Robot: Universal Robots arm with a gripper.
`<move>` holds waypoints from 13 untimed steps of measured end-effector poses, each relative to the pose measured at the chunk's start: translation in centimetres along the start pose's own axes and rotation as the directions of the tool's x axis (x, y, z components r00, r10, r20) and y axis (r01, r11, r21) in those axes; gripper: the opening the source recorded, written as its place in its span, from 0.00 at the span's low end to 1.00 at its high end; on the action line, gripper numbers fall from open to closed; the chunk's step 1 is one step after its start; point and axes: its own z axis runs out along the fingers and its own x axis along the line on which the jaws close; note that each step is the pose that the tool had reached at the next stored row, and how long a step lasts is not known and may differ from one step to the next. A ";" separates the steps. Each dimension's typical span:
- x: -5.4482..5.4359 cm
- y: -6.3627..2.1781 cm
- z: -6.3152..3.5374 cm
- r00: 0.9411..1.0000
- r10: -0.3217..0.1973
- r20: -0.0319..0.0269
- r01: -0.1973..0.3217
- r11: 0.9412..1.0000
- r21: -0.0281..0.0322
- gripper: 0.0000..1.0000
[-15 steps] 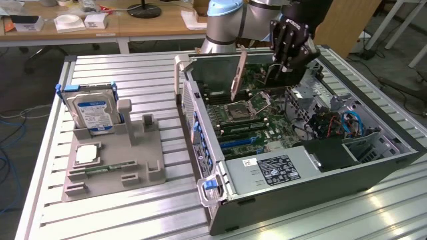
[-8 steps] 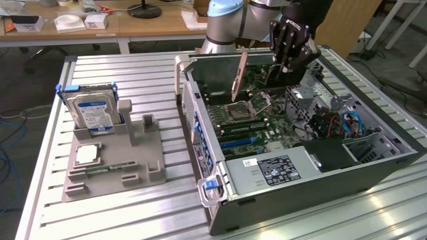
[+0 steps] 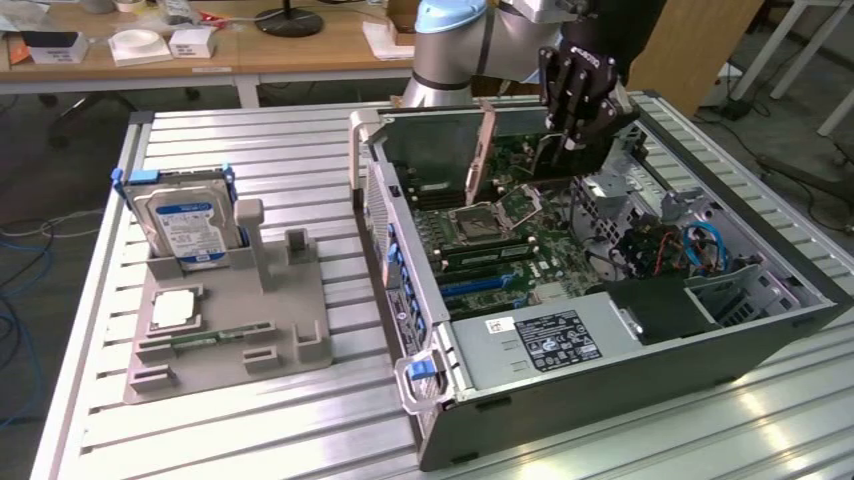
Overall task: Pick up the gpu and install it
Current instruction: 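Insert the gpu into the slot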
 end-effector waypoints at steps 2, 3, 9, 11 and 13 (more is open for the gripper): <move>0.0 0.00 0.19 1.000 0.000 0.000 0.000 1.000 0.000 0.27; 0.0 0.00 0.27 1.000 0.000 0.000 0.000 1.000 0.000 0.27; 0.0 0.01 1.06 1.000 0.003 0.000 -0.003 1.000 0.000 0.27; 0.0 0.01 1.32 1.000 0.003 0.000 -0.003 1.000 0.000 0.27; 0.0 0.01 1.56 1.000 0.003 0.000 -0.003 1.000 0.000 0.27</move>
